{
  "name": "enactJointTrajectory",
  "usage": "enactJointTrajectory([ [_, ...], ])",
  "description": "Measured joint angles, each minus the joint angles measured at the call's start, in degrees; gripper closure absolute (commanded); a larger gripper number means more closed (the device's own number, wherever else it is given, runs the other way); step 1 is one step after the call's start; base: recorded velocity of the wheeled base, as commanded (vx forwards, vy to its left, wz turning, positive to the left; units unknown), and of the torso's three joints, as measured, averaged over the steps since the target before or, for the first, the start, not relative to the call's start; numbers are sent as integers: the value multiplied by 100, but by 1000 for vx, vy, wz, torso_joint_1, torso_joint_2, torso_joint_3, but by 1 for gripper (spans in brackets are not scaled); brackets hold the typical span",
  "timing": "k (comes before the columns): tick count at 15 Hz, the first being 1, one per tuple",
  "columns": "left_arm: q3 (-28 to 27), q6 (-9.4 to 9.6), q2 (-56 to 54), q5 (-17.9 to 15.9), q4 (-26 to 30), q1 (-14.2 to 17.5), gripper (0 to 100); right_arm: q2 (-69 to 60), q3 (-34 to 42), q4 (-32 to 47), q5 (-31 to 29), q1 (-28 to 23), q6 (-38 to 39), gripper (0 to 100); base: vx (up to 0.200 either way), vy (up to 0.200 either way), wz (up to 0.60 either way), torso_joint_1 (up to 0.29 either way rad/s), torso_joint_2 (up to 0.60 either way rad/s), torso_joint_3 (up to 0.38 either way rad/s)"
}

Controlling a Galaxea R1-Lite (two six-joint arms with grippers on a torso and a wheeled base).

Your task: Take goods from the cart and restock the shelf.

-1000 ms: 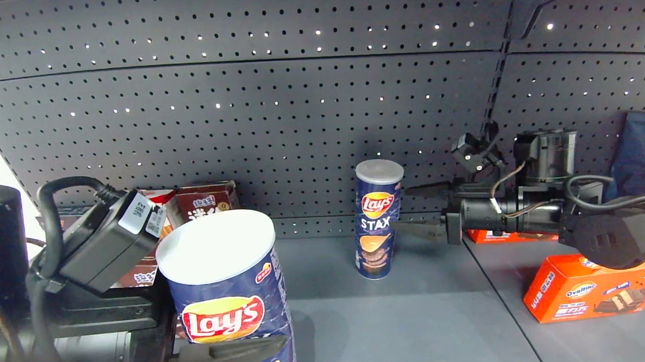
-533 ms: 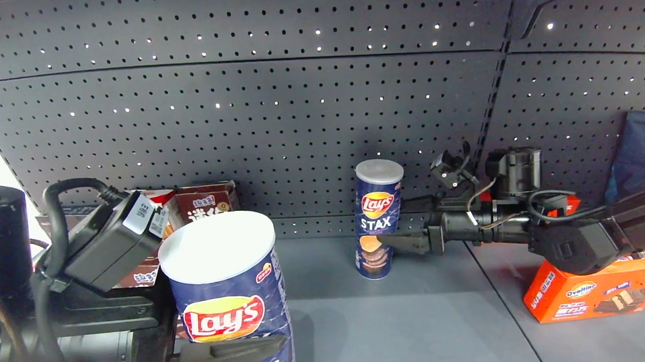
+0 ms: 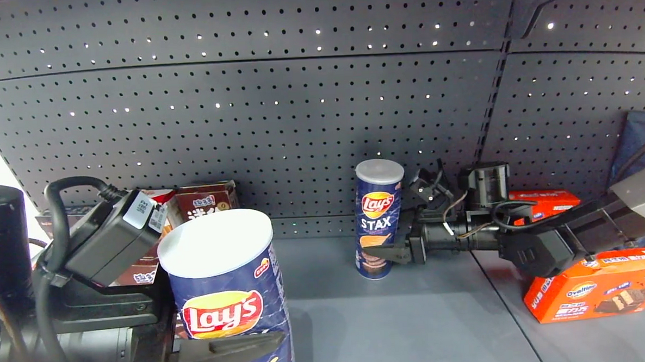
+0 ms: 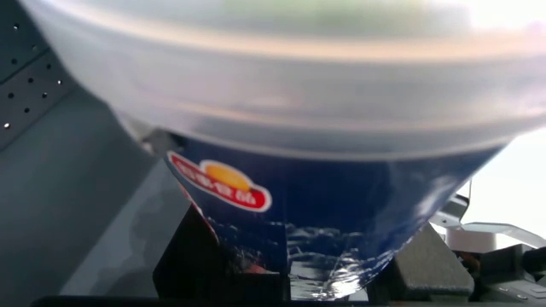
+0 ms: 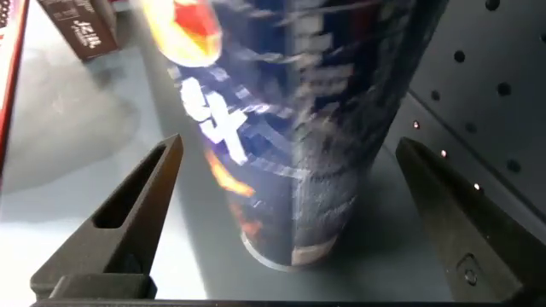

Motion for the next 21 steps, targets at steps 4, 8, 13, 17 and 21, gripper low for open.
enactJointTrajectory([
  [4,18,0,-7,6,6,2,100,228,-185,5,-22,6,0,0,0,0,0,0,0,0],
  [8,38,0,-13,6,4,0,100,391,-310,-107,158,67,0,100,0,0,0,0,0,0],
  [13,55,0,-13,9,9,10,100,405,-257,-160,158,172,4,100,0,0,0,0,0,0],
  [17,55,0,-16,6,9,10,100,107,-44,-127,-22,279,83,100,0,0,0,0,0,0],
  [21,62,1,-24,11,6,10,100,-678,691,-156,-444,640,375,100,0,0,0,0,0,0],
])
